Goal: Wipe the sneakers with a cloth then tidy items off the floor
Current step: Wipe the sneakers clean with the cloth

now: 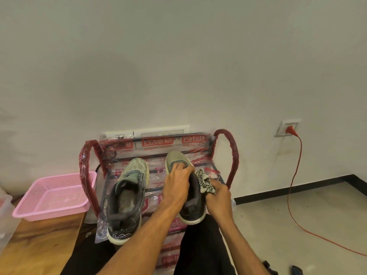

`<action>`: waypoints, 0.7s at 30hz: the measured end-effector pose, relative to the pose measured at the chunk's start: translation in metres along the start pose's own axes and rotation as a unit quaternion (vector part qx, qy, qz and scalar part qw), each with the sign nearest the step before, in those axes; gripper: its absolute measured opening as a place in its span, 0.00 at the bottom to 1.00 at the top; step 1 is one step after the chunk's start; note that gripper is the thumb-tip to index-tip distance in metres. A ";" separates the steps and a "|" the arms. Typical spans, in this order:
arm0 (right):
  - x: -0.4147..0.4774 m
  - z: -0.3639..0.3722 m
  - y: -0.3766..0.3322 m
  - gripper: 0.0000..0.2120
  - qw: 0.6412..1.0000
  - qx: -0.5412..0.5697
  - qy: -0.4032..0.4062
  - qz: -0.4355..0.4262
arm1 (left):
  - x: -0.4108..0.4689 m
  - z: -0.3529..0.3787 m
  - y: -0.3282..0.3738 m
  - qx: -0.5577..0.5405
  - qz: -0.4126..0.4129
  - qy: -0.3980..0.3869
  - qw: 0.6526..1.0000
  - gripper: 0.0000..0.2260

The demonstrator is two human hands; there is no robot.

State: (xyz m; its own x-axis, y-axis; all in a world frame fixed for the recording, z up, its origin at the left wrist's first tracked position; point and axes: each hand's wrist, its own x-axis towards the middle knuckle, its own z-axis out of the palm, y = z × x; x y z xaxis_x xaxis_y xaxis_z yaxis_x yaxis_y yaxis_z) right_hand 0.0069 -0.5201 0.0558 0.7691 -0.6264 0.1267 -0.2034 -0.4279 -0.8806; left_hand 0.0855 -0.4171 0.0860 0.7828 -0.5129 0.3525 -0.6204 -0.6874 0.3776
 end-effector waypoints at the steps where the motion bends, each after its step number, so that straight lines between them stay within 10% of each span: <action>1: 0.001 -0.001 0.001 0.14 1.000 0.006 0.005 0.005 | 0.001 0.002 0.002 -0.020 0.001 0.008 1.000 0.18; 21: 0.011 -0.011 0.006 0.12 0.999 -0.014 0.019 0.037 | 0.017 0.000 0.007 0.101 0.072 -0.044 0.991 0.21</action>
State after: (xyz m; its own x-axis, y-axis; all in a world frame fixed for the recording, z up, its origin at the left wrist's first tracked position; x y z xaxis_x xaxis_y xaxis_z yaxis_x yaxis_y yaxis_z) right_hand 0.0071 -0.5366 0.0565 0.7283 -0.6806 0.0795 -0.2758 -0.3974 -0.8752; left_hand 0.0943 -0.4305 0.0941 0.6931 -0.6505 0.3105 -0.7110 -0.6879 0.1460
